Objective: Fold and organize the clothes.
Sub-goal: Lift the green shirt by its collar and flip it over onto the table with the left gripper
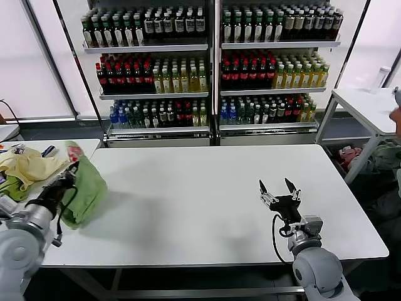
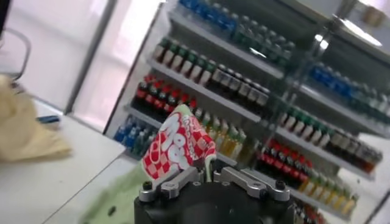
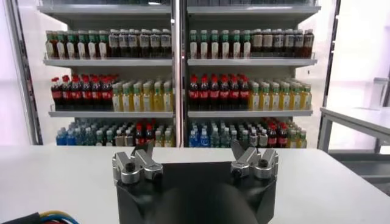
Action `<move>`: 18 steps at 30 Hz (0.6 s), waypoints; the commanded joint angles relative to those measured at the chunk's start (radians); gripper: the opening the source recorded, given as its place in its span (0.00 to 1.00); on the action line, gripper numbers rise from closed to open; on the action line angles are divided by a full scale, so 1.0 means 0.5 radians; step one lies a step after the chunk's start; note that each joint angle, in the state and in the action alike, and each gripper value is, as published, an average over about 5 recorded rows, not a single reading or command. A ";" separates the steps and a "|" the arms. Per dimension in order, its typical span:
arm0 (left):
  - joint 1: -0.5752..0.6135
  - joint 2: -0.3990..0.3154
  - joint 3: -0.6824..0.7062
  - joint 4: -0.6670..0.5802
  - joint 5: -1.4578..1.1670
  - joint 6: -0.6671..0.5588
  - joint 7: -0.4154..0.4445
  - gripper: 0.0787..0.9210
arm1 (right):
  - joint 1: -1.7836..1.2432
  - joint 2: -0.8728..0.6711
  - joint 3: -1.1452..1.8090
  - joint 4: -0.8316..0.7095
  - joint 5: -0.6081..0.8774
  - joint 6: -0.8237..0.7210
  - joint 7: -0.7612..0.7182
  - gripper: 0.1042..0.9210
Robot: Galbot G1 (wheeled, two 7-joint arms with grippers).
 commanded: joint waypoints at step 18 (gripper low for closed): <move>-0.689 -0.825 1.919 0.876 1.884 -0.080 0.007 0.07 | -0.043 0.010 0.101 0.114 0.021 -0.013 0.000 0.88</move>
